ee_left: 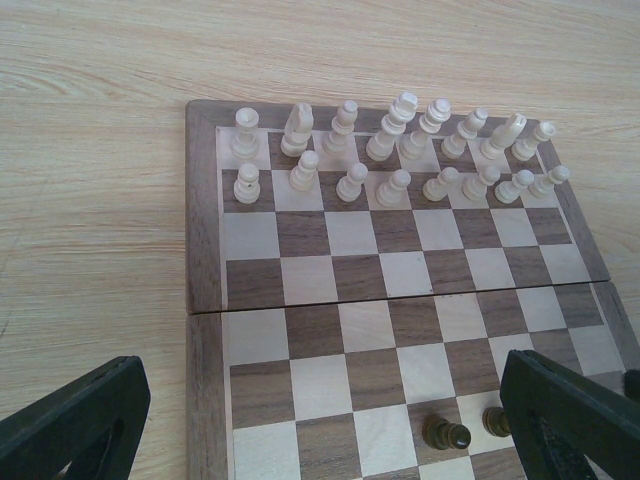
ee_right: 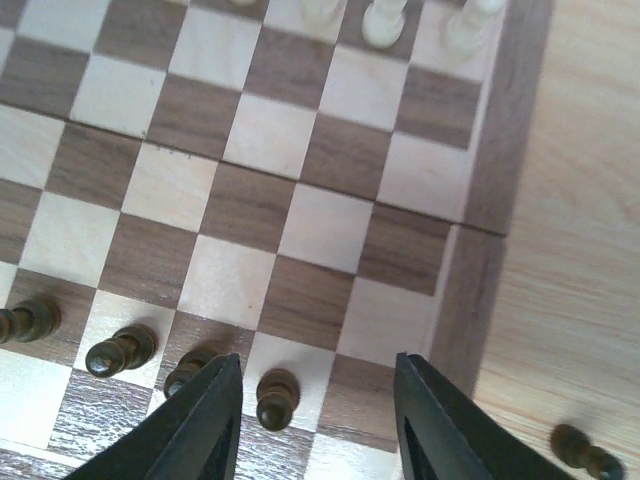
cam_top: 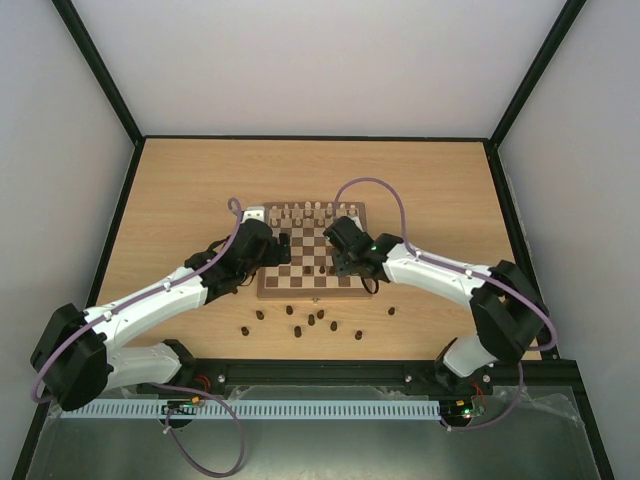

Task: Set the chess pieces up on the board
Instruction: Place the chess piece on the chessboard.

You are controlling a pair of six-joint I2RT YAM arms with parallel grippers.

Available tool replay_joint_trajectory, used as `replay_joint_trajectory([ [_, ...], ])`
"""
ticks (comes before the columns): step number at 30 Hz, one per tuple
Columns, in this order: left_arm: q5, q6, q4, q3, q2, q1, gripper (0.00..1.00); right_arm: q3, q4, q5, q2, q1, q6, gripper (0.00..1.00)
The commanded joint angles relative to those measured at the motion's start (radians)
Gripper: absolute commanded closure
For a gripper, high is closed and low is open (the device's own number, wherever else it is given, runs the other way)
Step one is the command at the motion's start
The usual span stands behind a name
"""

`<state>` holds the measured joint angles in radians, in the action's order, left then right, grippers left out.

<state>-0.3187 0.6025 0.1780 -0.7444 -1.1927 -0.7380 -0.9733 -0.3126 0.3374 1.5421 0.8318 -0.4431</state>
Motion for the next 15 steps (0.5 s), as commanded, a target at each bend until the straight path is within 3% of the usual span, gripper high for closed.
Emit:
replay_joint_trajectory([
  [1, -0.01, 0.001, 0.0, 0.011, -0.006, 0.006, 0.01, 0.024, -0.051, 0.093, -0.081, -0.039, -0.046, 0.55],
  [9, -0.003, 0.002, -0.005, 0.013, -0.01, 0.006, 0.01, 0.147, -0.083, 0.061, -0.147, -0.339, -0.096, 0.51],
  [15, 0.006, -0.001, -0.008, 0.011, -0.018, 0.006, 0.01, 0.182, -0.063, -0.006, -0.129, -0.385, -0.087, 0.54],
])
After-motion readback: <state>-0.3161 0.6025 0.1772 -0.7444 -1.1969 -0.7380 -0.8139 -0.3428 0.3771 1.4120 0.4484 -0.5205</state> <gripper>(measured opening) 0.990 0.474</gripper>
